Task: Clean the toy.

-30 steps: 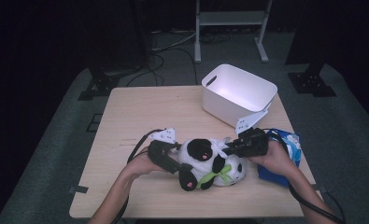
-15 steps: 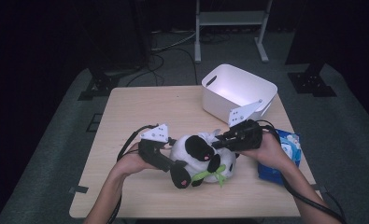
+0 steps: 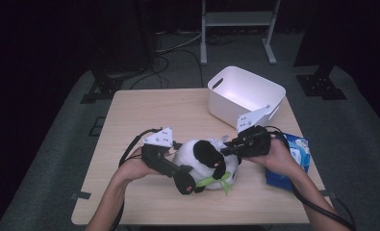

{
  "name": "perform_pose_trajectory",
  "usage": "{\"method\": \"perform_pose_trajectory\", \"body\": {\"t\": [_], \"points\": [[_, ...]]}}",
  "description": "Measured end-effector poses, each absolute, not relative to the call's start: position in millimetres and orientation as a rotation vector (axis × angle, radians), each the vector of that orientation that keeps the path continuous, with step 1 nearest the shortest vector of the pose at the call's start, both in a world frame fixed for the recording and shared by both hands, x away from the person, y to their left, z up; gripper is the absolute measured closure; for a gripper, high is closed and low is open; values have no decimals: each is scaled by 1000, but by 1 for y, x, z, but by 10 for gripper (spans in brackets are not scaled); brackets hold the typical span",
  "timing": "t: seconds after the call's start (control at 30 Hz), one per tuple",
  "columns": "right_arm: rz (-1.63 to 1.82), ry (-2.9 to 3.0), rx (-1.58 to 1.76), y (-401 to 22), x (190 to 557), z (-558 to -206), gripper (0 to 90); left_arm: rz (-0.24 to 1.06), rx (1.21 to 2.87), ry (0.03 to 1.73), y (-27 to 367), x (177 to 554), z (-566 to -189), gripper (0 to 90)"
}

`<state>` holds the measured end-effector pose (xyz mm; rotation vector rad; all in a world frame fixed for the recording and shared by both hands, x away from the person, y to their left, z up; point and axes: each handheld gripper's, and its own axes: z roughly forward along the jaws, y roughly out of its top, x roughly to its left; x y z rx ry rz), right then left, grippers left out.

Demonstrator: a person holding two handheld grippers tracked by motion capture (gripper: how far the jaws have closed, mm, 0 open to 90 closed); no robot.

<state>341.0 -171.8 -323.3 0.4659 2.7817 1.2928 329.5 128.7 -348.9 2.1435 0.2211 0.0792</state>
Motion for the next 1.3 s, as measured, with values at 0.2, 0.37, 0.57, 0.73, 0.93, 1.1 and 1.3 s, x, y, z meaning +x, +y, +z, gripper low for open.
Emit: {"method": "perform_pose_trajectory", "body": {"t": [0.2,0.37,0.57,0.73,0.93,1.1,1.3], "points": [[1139,2830,536,-179,346,-348,792,79,2139,231,128,332,-350,225],[1161,2834,571,-183,347,-353,792,78,2134,235,125,331,-350,205],[1135,2837,578,-184,347,-355,793,70,2132,244,125,332,-351,177],[1137,2834,580,-186,347,-357,792,61,2121,246,124,333,-349,175],[1151,2823,622,-193,348,-361,792,56,2138,232,114,338,-344,187],[1218,2815,654,-198,351,-361,793,40,2137,224,109,346,-338,272],[1283,2823,649,-191,358,-360,798,47,2136,216,116,352,-325,272]]}}
